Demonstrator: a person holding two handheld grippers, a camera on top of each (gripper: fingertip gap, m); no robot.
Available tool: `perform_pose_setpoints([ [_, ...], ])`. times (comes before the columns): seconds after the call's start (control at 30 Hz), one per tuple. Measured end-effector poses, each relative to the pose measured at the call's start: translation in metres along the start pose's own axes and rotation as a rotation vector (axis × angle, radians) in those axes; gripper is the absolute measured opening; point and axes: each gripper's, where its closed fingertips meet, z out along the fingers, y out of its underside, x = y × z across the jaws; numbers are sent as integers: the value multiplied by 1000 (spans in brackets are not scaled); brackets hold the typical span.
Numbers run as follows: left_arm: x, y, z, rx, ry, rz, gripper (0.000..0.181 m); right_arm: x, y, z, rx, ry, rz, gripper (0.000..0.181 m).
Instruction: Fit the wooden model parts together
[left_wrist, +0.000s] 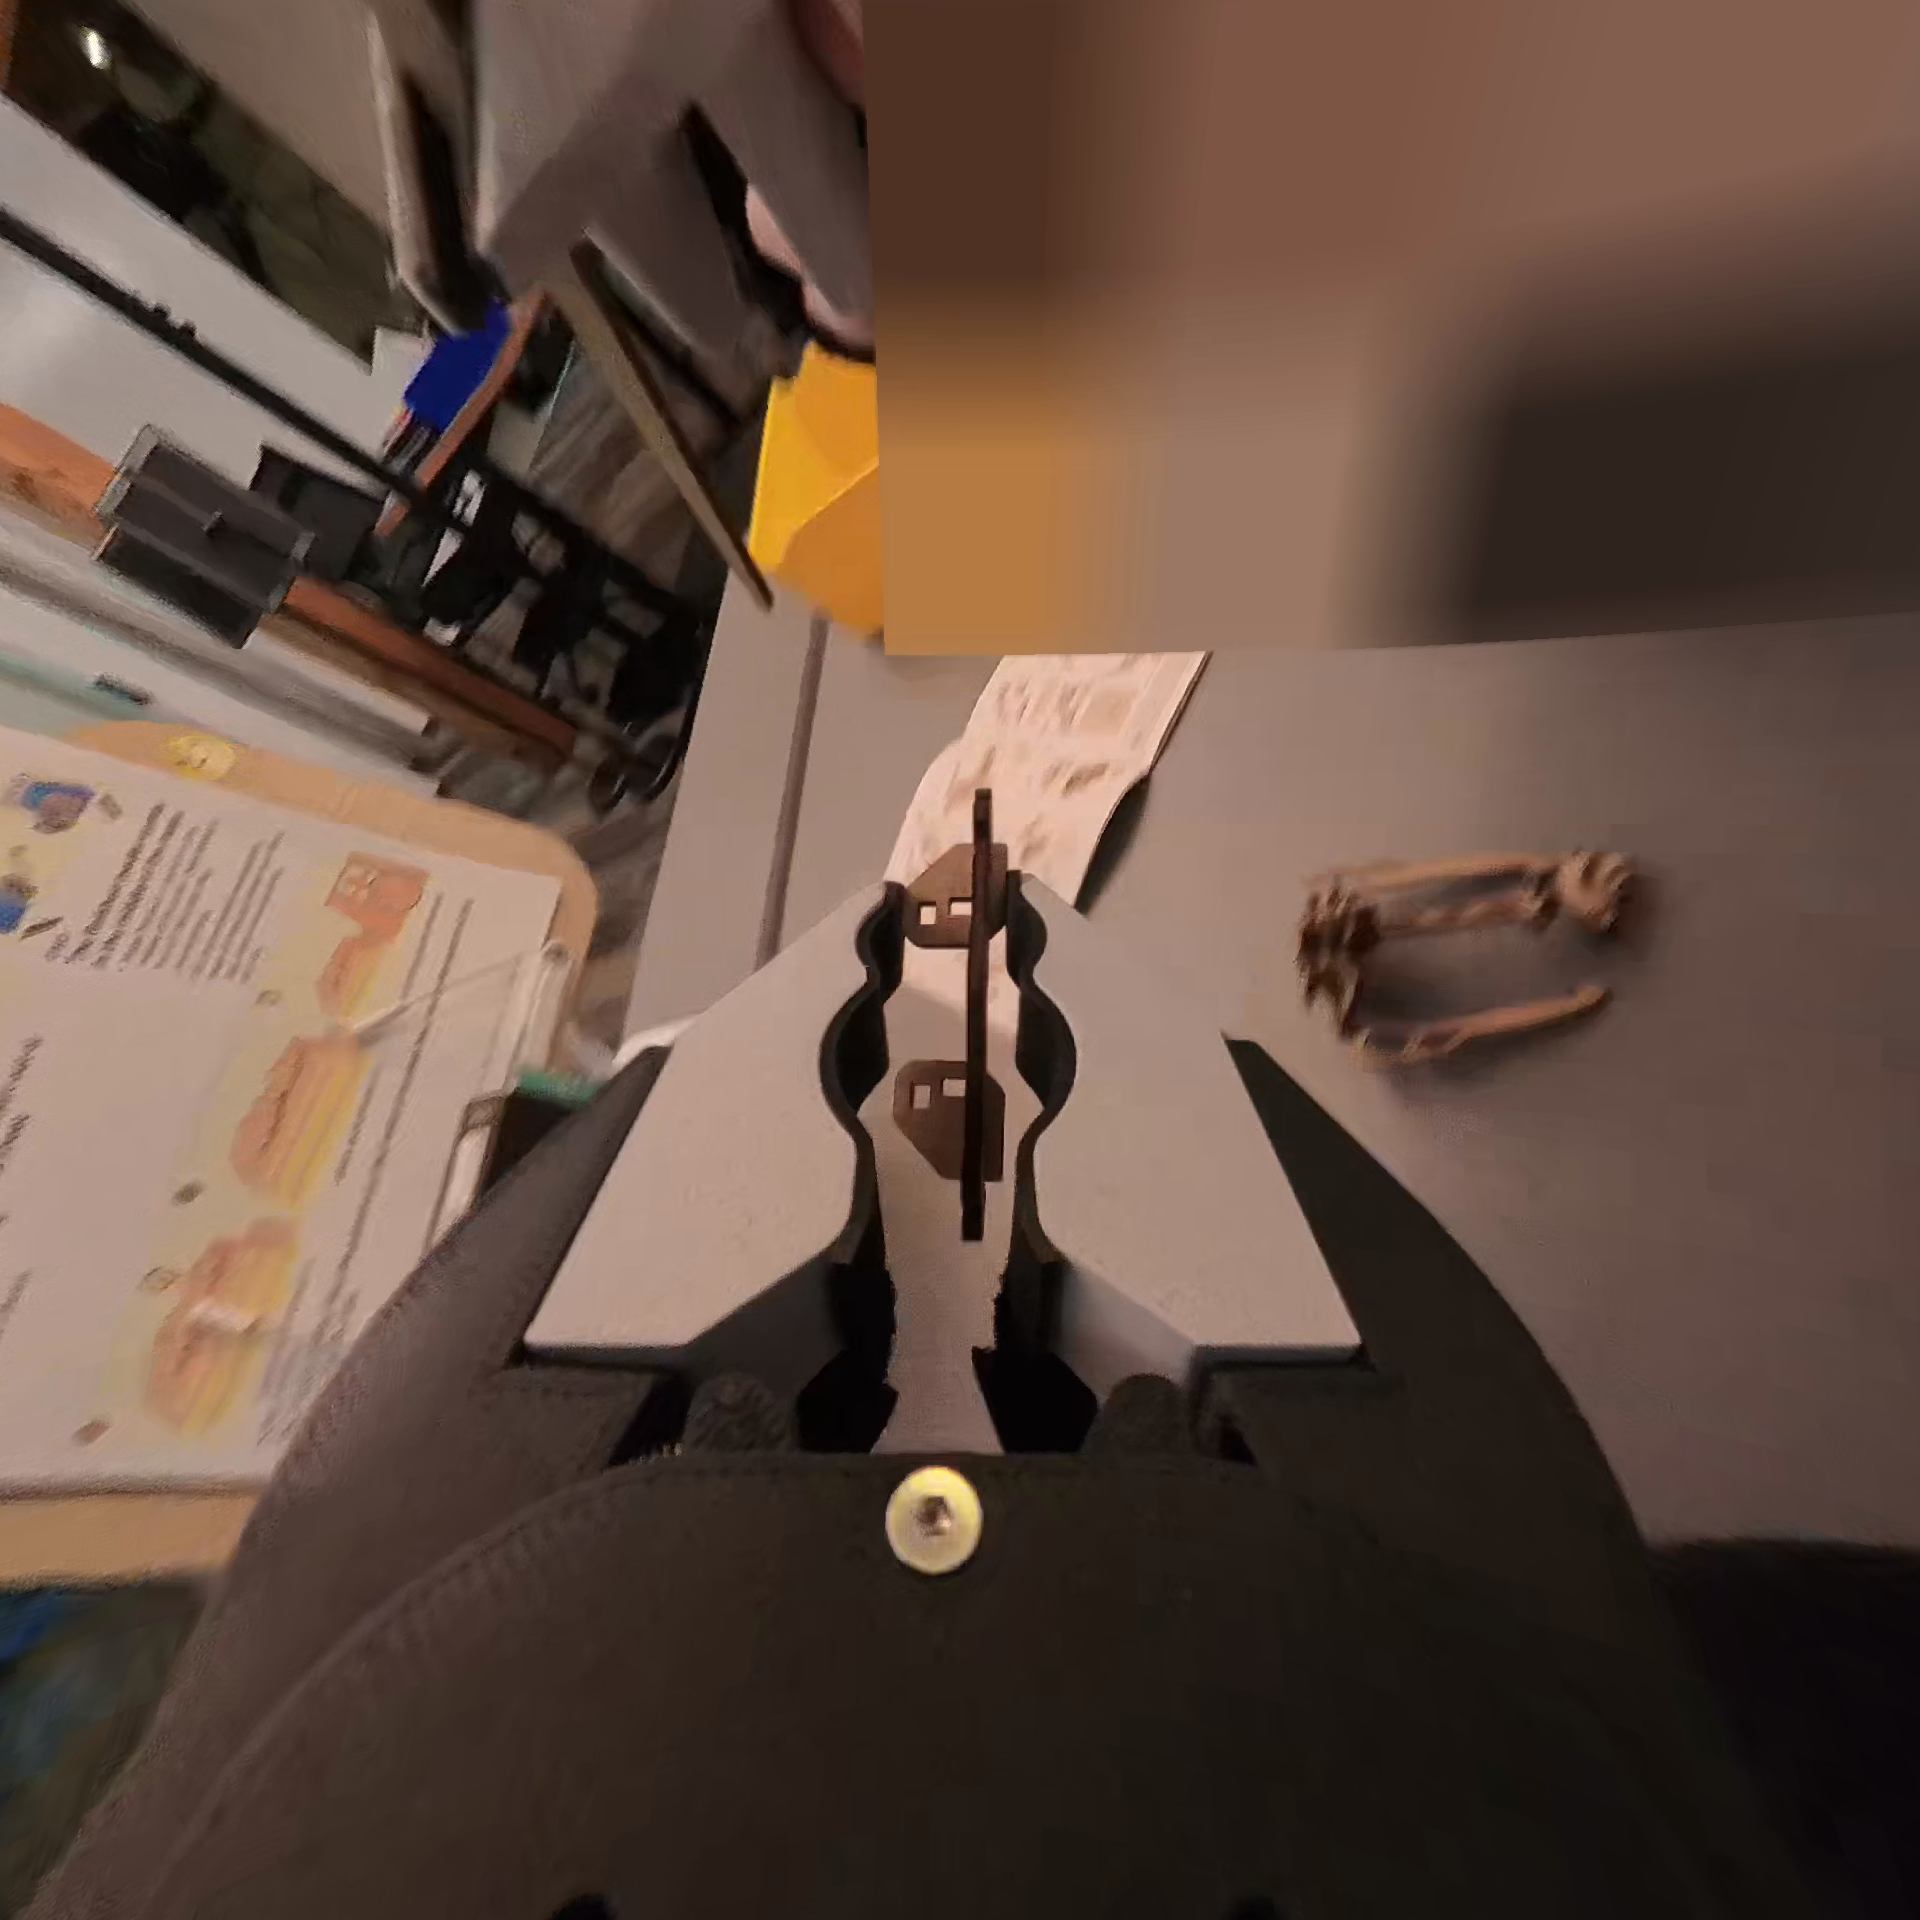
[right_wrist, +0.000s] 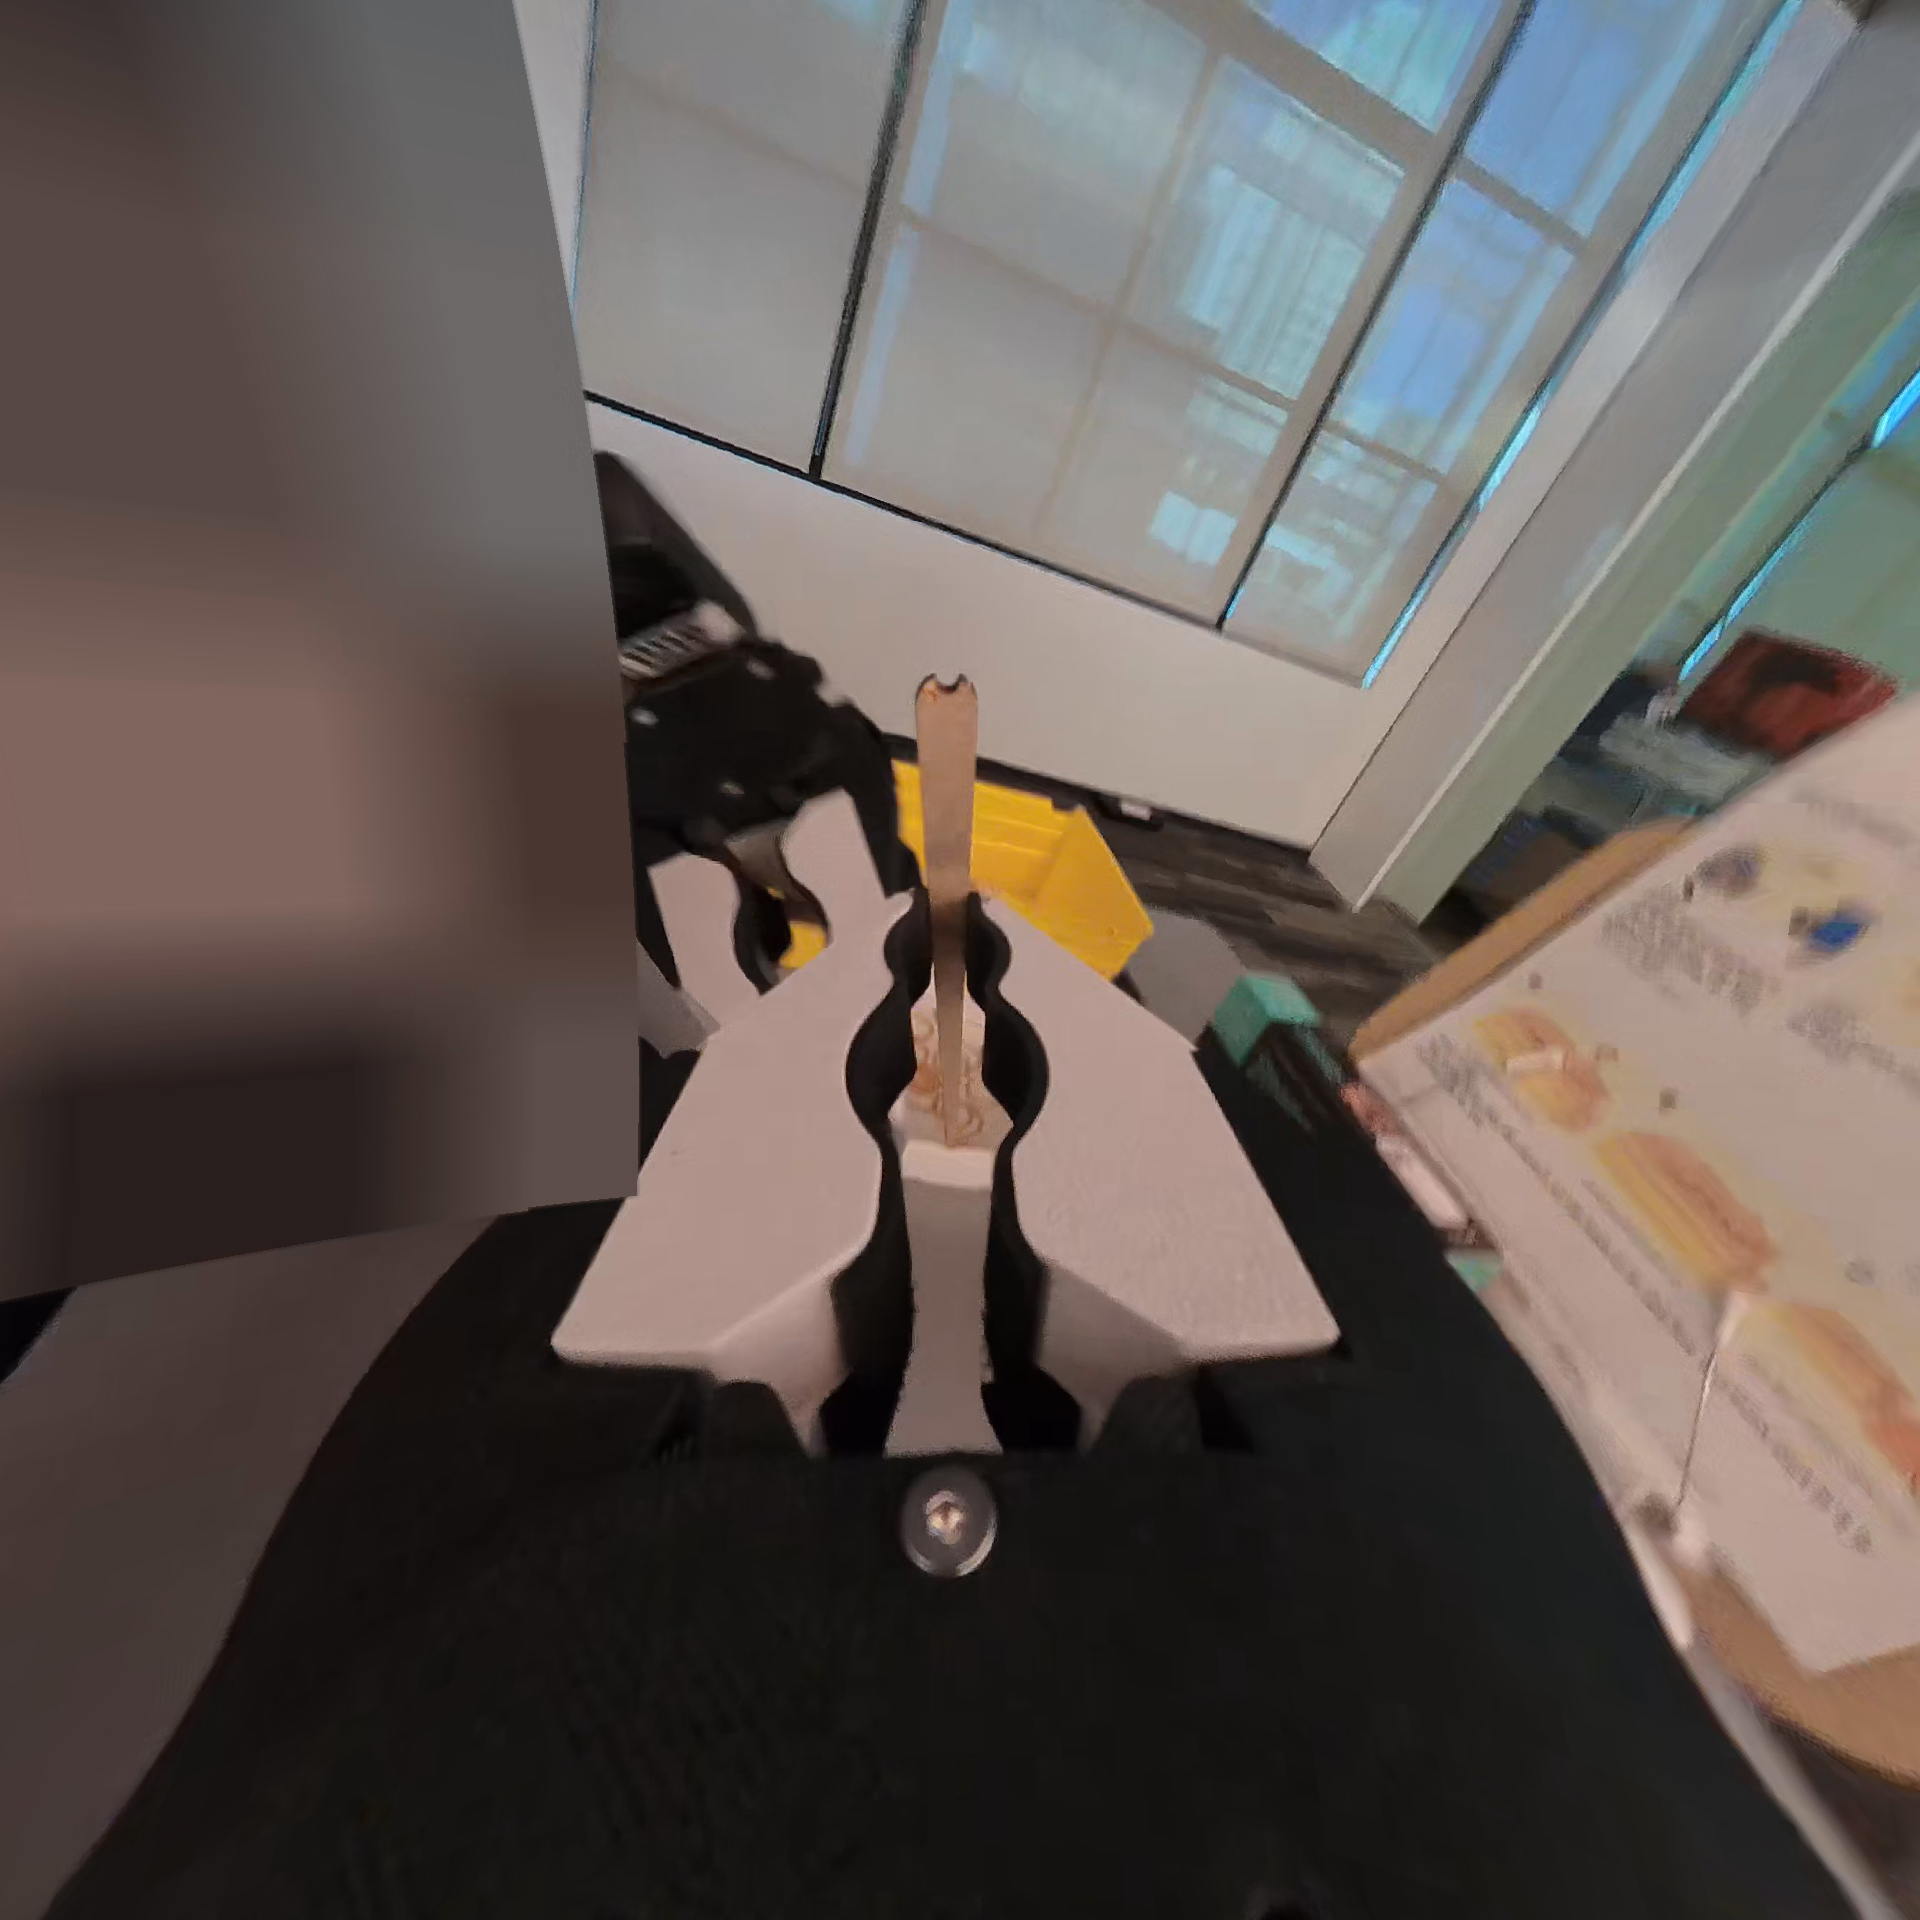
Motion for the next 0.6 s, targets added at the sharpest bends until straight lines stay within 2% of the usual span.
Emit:
perform_pose_setpoints([
  [0.07, -2, 14, -8, -88, -25, 53, 17, 30, 47, 0, -108, -7, 241, 3],
  [0.1, 2, 14, -12, -100, -8, 69, 17, 39, 84, 5, -211, -23, 405, 3],
  [0.17, 8, 9, -18, -91, 15, 88, 17, 29, 166, 19, -470, -109, 671, 3],
  [0.2, 9, 7, -19, -89, 20, 93, 17, 20, 201, 28, -590, -127, 736, 3],
  [0.27, 8, 9, -19, -105, 15, 98, 17, 2, 249, 38, -805, -128, 696, 4],
  [0.33, 6, 15, -18, -121, 12, 90, 17, -8, 263, 48, -857, -124, 659, 4],
  [0.4, 4, 20, -16, -128, 16, 62, 17, -6, 265, 56, -823, -103, 670, 7],
  [0.5, 0, 27, -11, -139, 15, 31, 17, 9, 271, 55, -781, -73, 634, 30],
  [0.57, 0, 31, -8, -150, 17, 19, 17, 19, 254, 56, -662, -82, 624, 35],
  [0.6, -1, 33, -6, -153, 14, 8, 17, 25, 235, 54, -589, -86, 602, 36],
])
